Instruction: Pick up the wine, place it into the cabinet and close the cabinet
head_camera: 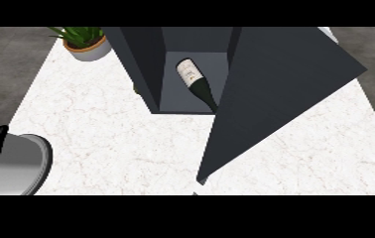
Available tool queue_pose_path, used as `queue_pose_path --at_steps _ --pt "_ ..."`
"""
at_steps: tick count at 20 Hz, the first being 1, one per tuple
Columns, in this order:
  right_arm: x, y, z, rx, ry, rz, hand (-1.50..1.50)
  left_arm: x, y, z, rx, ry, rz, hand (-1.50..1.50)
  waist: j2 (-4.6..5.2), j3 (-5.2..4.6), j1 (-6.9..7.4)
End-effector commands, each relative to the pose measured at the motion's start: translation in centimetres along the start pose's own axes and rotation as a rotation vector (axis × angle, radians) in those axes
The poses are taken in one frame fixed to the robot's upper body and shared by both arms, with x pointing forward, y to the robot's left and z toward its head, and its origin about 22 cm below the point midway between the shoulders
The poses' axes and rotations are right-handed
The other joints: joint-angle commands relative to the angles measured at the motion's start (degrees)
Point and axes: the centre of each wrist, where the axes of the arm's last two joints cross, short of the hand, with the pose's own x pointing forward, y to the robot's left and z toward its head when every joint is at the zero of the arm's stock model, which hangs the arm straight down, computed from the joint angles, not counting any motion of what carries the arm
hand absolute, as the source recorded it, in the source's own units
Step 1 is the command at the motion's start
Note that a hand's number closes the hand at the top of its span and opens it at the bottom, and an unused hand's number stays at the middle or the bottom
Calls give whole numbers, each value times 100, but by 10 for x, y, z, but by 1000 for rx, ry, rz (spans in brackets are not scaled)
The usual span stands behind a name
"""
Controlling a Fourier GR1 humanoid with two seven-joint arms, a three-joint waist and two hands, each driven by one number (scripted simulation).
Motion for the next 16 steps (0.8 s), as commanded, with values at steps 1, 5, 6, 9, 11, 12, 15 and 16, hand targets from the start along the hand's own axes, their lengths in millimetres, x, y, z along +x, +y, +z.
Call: queue_pose_path --at_steps 1,5,6,9,11,12,15,16 --pt "8 33 -22 68 -76 17 150 4 -10 0 -18 16 31 -150 19 5 30" --pt "12 36 -35 72 -94 33 150 10 -8 -21 -24 5 59 -150 35 -1 32" --pt "8 40 -38 83 -83 20 150 -1 4 -15 -27 7 46 -150 40 -5 57" --pt "13 31 -56 68 -47 -4 150 7 -6 -17 -36 14 70 -150 62 -7 193" --pt "16 34 -63 78 -73 -7 150 5 -11 -20 -24 23 61 -150 61 3 135" --pt "29 25 -67 78 -84 -16 150 3 -2 -21 -23 27 74 -150 71 -6 177" --pt "25 22 -97 67 -87 -11 150 4 -10 -23 -39 8 69 -150 98 3 249" --pt "31 25 -103 45 -100 -13 150 -9 -16 -11 -32 29 68 -150 76 -1 225"
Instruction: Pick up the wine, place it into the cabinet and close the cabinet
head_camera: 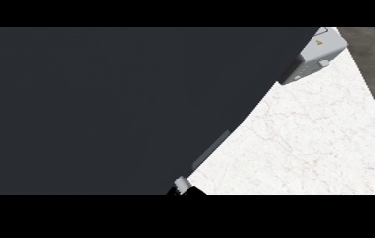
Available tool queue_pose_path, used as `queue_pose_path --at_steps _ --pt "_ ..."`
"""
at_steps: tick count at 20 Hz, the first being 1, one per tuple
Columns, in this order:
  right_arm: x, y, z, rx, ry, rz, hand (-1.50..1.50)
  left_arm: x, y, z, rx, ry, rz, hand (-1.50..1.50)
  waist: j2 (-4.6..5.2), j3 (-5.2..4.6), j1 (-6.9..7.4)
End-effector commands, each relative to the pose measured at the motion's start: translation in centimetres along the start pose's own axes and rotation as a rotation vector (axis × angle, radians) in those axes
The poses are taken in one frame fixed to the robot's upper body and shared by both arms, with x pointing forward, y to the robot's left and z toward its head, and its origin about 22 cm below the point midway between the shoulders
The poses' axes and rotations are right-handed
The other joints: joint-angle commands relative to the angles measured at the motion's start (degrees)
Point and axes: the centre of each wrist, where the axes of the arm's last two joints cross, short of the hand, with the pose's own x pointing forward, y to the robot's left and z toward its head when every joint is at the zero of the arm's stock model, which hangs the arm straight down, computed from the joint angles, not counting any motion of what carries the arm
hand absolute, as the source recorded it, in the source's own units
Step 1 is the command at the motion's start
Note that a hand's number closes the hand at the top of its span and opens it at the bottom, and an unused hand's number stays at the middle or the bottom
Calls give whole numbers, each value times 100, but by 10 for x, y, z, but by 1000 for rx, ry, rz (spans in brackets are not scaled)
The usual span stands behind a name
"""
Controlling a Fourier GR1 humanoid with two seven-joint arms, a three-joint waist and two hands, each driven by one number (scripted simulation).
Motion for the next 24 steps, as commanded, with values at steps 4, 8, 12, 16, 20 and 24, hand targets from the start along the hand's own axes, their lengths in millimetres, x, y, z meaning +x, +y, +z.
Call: queue_pose_path --at_steps 4,8,12,16,20,24 --pt "26 -1 -95 -25 -31 9 150 1 -2 -9 22 -16 -1 -150 17 6 48" --pt "38 -12 -136 -74 -38 62 150 -9 0 -6 29 -5 0 -150 2 8 -32" --pt "36 -27 -158 -111 -60 213 150 -11 -3 -16 55 -19 0 -150 -5 14 -165" --pt "16 -48 -186 -188 -41 191 150 -15 -9 -4 31 -26 -2 -150 -2 14 -95" --pt "-20 -71 -195 -213 -12 194 150 -7 -13 -6 43 -19 -24 -150 0 17 -86" --pt "-8 -88 -207 -205 14 188 150 1 -8 -12 24 -17 -35 -150 -8 17 -129"
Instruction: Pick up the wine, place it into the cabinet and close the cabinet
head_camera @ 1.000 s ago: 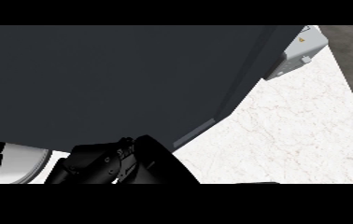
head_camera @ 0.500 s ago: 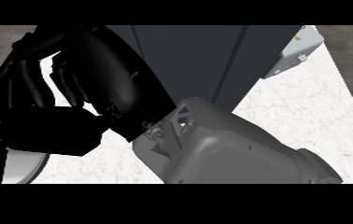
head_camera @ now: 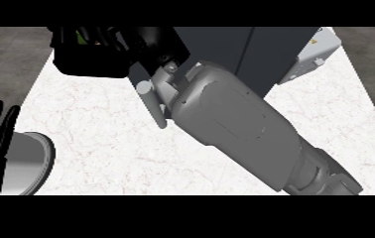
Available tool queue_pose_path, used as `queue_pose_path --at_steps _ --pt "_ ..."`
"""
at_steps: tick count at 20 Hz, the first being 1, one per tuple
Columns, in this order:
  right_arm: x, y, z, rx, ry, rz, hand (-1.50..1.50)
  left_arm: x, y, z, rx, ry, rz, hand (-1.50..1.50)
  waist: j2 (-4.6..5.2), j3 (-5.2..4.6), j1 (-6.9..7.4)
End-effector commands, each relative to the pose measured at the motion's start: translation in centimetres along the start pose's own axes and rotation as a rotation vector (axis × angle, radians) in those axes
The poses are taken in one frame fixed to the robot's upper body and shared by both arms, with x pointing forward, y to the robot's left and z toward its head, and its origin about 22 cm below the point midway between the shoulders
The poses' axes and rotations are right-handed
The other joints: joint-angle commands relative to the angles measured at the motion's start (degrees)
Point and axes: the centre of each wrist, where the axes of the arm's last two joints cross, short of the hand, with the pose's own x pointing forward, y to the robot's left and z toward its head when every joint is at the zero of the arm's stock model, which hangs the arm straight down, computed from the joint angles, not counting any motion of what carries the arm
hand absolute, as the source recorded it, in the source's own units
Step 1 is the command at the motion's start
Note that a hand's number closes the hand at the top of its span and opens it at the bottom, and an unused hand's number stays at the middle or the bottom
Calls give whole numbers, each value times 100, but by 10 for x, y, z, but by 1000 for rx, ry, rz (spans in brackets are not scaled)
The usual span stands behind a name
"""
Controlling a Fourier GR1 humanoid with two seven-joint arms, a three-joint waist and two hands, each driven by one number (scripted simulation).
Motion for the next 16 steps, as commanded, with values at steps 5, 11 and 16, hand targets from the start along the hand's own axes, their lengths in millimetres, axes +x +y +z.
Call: queue_pose_path --at_steps 5,11,16 --pt "-46 -54 -20 -76 44 36 150 1 -2 -6 -4 4 -19 -150 94 4 14" --pt "-49 -75 -23 -97 30 134 150 3 -3 -9 -10 -16 -4 -150 117 -4 47" --pt "-60 -93 -14 -112 31 147 150 -6 -3 -1 -17 18 11 -150 95 -2 13"
